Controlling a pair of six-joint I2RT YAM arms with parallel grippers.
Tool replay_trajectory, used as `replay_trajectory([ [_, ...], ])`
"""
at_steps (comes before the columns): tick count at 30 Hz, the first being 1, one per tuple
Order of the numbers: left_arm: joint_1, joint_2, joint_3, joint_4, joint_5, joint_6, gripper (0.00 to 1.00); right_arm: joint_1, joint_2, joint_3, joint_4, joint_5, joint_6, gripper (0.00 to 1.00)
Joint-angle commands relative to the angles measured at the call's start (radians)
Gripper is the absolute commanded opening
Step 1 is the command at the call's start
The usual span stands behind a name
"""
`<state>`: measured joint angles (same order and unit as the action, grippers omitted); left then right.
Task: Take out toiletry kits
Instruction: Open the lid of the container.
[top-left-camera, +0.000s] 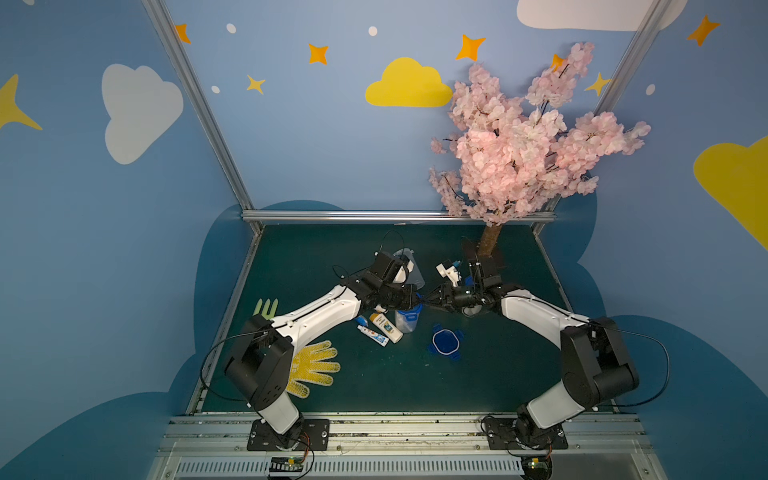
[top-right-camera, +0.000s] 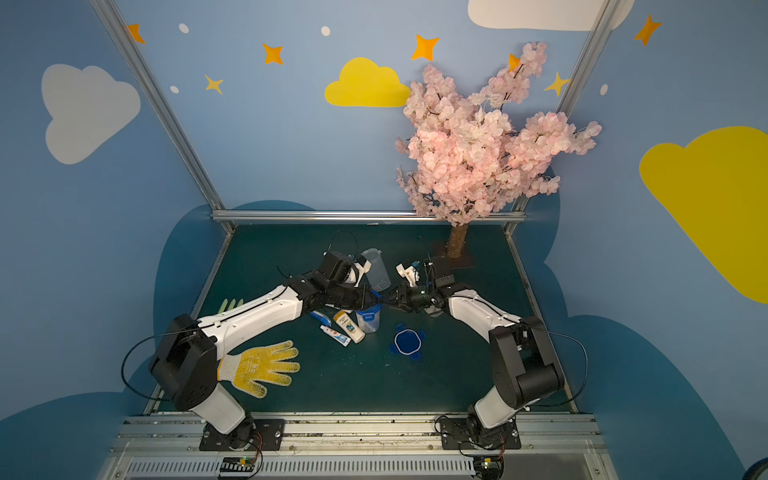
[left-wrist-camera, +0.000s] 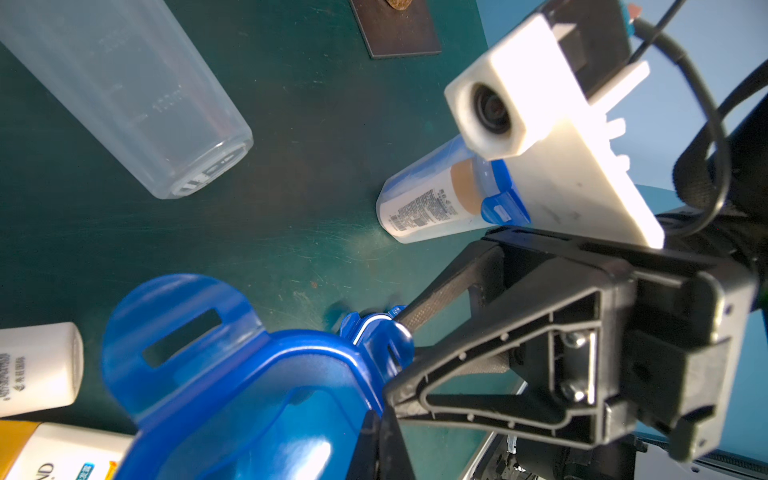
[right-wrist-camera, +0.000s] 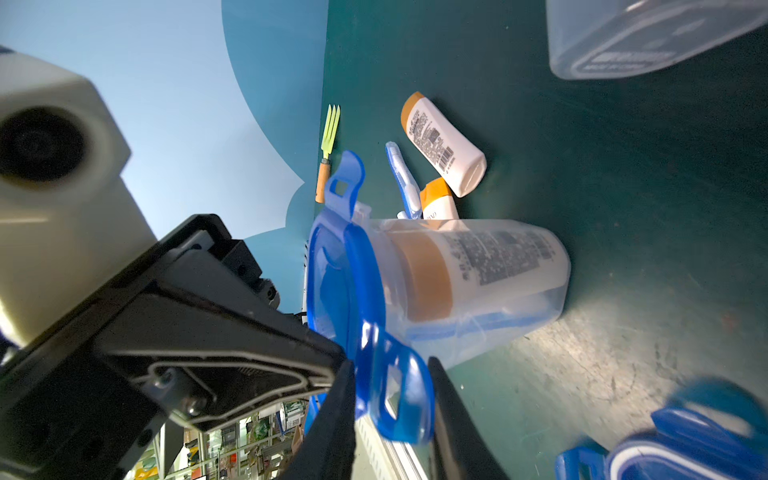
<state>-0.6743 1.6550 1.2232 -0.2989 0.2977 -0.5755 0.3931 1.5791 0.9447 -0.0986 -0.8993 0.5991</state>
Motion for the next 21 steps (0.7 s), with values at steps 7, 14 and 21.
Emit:
replay_trajectory([
  [7,0.004,0.068,-0.051,-0.282,-0.071,0.022,0.02,0.006,-0.012,0.009,0.015,-0.016,-0.002,0.0],
  [14,0.004,0.036,0.017,-0.315,-0.071,0.032,0.03,0.006,-0.047,0.031,-0.033,-0.007,-0.021,0.0],
  [21,0.004,-0.023,0.09,-0.332,-0.082,0.034,0.35,0.008,-0.062,0.076,-0.092,0.001,-0.044,0.0],
])
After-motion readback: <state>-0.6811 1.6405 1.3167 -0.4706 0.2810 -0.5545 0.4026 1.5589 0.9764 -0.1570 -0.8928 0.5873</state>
